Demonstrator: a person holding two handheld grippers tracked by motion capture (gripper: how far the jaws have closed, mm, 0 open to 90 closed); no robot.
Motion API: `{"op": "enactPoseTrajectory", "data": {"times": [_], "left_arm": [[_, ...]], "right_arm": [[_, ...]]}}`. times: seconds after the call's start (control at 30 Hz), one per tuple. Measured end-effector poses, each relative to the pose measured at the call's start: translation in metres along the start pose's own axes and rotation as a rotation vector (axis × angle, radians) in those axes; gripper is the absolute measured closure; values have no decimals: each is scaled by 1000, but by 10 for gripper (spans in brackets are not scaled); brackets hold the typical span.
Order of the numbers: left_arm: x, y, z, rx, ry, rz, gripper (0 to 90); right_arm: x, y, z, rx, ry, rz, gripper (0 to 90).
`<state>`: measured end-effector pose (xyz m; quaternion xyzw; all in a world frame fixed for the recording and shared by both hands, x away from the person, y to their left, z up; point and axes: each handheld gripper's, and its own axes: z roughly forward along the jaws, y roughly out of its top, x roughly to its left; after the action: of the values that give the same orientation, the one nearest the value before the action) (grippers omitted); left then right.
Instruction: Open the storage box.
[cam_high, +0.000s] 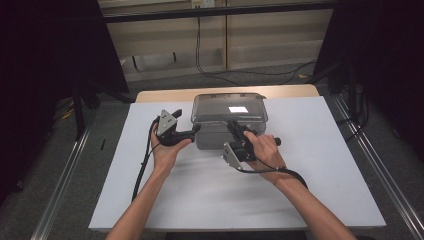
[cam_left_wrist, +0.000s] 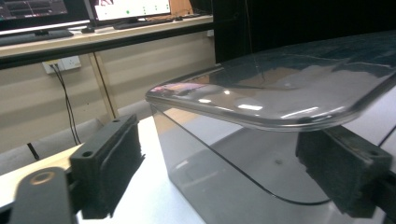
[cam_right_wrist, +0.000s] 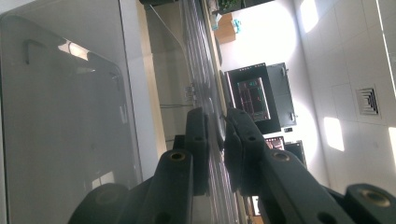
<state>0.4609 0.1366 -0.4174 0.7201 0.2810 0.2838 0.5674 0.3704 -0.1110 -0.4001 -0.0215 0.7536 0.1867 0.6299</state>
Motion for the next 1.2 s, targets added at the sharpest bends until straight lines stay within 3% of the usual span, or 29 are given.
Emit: {"op": "enactPoseTrajectory", "data": {"times": [0.33,0.5,0.57,0.63,0.87,1.2], "left_arm": [[-2,1,3,-25,3,6,166],[-3,0,5,-28,-1,11,175],[-3,0,6,-29,0,10,175],[-3,0,5,-31,1,9,178],[-4,1,5,-34,2,17,181],[-4,3,4,-35,9,30,188]], "right_arm": [[3,0,0,-2,0,10,773],[3,-1,1,3,1,29,692],[2,-3,3,0,29,77,615],[1,-6,3,6,23,115,577],[-7,-20,-3,1,42,329,387],[-16,-45,-9,-10,66,581,220]]}}
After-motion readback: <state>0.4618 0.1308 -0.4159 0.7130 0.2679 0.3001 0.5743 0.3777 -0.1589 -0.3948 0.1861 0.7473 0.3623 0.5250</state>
